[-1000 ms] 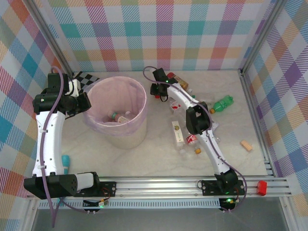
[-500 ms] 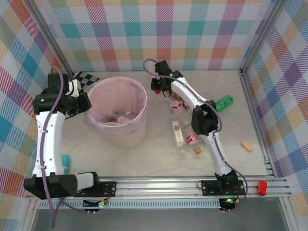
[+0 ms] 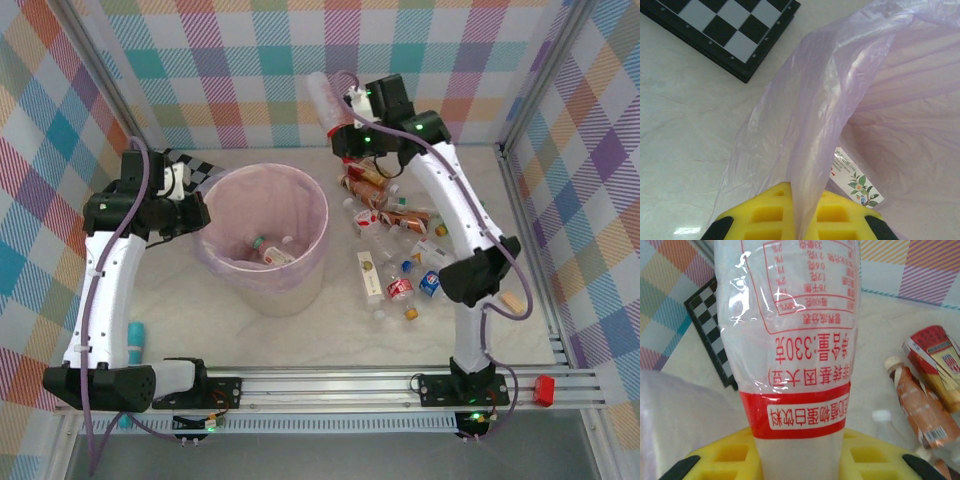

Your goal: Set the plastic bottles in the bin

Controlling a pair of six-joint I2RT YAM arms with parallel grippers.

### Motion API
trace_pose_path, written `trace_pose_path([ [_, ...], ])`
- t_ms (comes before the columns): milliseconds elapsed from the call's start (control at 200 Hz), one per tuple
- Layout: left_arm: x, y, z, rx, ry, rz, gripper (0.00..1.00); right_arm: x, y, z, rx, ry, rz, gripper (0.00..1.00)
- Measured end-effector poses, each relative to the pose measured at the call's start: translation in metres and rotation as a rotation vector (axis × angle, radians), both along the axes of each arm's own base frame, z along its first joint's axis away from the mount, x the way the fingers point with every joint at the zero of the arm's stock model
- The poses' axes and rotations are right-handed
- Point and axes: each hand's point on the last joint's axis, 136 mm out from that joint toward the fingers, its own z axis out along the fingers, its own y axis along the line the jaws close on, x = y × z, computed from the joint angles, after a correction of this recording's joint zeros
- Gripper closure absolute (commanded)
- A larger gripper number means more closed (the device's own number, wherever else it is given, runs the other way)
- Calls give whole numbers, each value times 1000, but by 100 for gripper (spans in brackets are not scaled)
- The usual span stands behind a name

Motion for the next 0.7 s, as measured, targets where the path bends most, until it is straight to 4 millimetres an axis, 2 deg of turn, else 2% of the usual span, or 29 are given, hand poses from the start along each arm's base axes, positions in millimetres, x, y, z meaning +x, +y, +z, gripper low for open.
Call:
trace_pose_path([
  [170,9,-24,-4,-3,18,-63,100,-41,-19,20,-12,31,50,73],
  [400,35,-52,-3,-1,-11,-123,100,-97,-22,52,53,37,147,73],
  [520,45,-62,-3,0,-25,-140,100,-119,-5,54,59,48,218,72],
  [700,52,-71,-2,-2,-40,-157,100,-145,37,26,1,117,333,72],
])
